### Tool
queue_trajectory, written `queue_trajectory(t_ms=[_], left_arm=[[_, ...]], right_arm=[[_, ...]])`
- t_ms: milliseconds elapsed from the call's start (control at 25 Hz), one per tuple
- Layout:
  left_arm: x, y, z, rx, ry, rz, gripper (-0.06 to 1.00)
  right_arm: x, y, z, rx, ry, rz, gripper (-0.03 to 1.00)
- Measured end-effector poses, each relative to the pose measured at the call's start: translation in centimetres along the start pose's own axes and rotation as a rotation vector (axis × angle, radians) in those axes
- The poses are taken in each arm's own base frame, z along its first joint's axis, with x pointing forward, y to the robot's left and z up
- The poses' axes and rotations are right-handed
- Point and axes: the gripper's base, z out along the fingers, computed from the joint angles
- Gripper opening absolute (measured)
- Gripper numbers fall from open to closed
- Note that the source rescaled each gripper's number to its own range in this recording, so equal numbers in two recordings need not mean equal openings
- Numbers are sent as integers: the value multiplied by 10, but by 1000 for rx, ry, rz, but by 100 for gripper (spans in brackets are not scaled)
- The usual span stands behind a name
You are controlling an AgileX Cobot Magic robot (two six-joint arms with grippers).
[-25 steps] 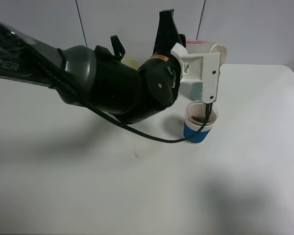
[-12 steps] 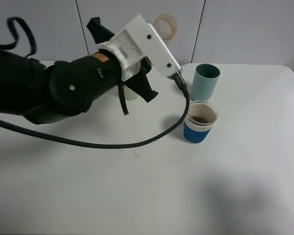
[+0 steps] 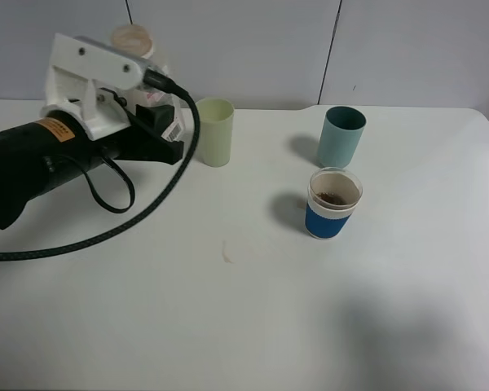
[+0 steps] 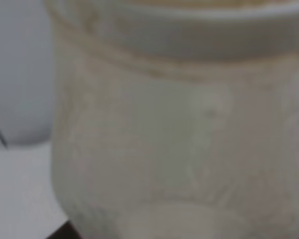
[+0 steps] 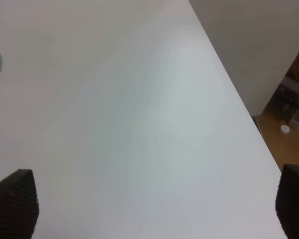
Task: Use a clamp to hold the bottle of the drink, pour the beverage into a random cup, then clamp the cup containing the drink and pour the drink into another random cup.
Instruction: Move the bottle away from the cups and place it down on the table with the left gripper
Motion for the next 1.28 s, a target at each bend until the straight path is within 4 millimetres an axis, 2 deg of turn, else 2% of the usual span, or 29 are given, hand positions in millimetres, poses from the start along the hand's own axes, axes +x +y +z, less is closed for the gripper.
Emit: queue_trajectory(t_ms=[160, 200, 400, 440, 640, 840, 1280], left_arm=[[16, 27, -5, -24, 33, -191, 5], [23, 39, -8, -44, 49, -229, 5], [43, 72, -20, -133, 81, -232, 5], [43, 72, -20, -133, 81, -232, 5], [57, 97, -37, -205, 69, -197, 5], [64, 106, -38, -192, 85, -153, 5], [105, 114, -20, -149, 91, -229, 5]], right_arm=[[0, 0, 0, 0, 0, 0, 85], [0, 0, 0, 0, 0, 0, 85], [0, 0, 0, 0, 0, 0, 85], [0, 0, 0, 0, 0, 0, 85], [0, 0, 0, 0, 0, 0, 85], [0, 0, 0, 0, 0, 0, 85], [0, 0, 0, 0, 0, 0, 85]])
